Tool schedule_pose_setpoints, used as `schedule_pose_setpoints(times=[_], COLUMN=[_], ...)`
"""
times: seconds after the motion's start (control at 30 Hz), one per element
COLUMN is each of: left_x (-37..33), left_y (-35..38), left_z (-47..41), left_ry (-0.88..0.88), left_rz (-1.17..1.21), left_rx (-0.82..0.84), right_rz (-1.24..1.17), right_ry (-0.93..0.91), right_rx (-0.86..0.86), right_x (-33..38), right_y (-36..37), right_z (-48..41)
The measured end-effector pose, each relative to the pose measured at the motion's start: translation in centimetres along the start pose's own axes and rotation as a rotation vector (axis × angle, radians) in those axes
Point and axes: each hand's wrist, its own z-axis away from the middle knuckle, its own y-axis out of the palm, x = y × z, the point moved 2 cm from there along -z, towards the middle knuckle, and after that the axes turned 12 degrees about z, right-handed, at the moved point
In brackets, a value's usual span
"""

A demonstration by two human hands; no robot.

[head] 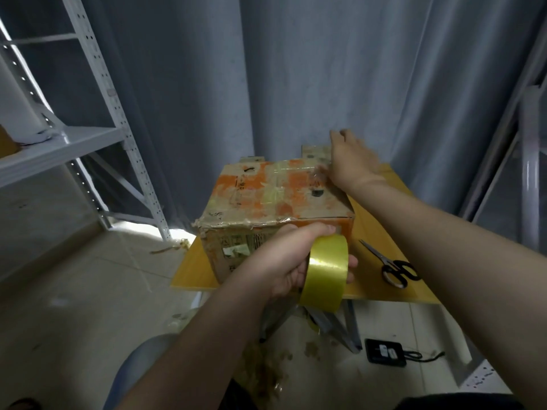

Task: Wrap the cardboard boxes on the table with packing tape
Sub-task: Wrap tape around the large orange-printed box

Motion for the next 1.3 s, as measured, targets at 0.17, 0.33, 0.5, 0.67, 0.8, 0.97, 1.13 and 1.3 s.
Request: schedule_pose_setpoints(times=[0.17,0.33,0.5,0.67,0.8,0.97,1.13,1.3], left_x=[0.0,0.0,-0.2,-0.3,1.0,2.8,4.2,4.7], left_y=[-0.2,-0.1,0.1,-0.2,-0.4,-0.6,0.5,0.2], left_z=[-0.2,-0.3,-0.1,-0.2,-0.1,-0.4,-0.3,-0.5], left_ry=[0.007,0.012,-0.007,-0.010,-0.047,-0.070,-0.017,-0.040], left_rz=[0.007,-0.031,-0.125,-0.129,-0.138,0.015,0.049,0.018], left_rx=[0.004,-0.006,-0.016,-0.027,-0.057,-0.100,-0.117,-0.152], right_rz=[-0.066,0.198,0.277,0.303,0.303,0.300,0.295,0.275], right_ry=[-0.216,-0.330,-0.287,-0.204,-0.194,-0.194,-0.190,-0.176], right_rx=[0.105,0.452,0.532,0.534,0.535,0.524,0.509,0.505], right_x=[2.2,3.0,3.0,3.9,3.8,3.8,3.7,3.7], right_y=[-1.5,1.1,2.0,2.1,2.1,2.1,2.2,2.1], right_z=[2.2,4.2,3.0,2.3,2.5,2.5,2.6,2.9])
